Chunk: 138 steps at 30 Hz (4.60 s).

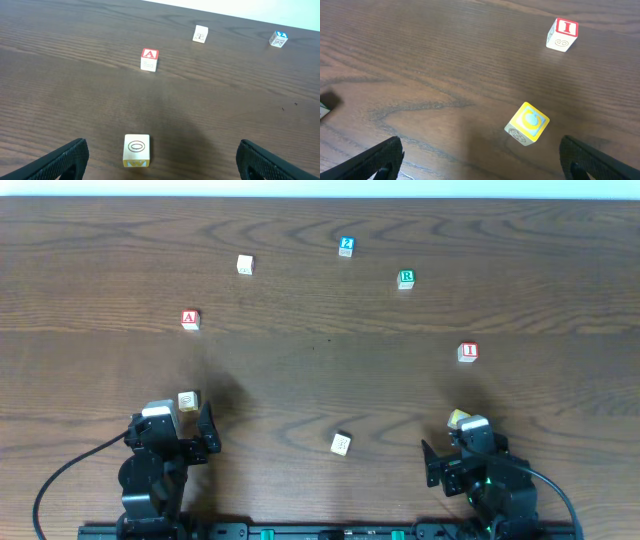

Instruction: Spell out Ai2

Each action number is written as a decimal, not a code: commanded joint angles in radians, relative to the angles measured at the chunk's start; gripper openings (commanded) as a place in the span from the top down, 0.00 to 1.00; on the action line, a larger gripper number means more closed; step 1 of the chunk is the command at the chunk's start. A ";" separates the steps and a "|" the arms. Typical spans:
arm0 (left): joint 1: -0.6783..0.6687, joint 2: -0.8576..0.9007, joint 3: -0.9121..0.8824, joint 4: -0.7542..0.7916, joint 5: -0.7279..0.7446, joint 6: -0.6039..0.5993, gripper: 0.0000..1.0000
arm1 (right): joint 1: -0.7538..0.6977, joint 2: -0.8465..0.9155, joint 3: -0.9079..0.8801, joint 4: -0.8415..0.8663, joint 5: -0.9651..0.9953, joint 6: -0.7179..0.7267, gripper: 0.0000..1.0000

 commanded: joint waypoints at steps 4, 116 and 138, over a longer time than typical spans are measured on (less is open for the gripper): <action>0.001 -0.006 -0.019 0.000 0.014 0.021 0.05 | -0.009 -0.009 -0.012 -0.002 -0.004 -0.016 0.01; 0.001 -0.006 -0.019 0.000 0.014 0.021 0.05 | -0.362 1.844 1.162 -0.088 -0.110 0.133 0.04; 0.001 -0.006 -0.019 0.000 0.014 0.021 0.05 | -0.309 1.978 1.161 -0.031 -0.018 0.010 0.34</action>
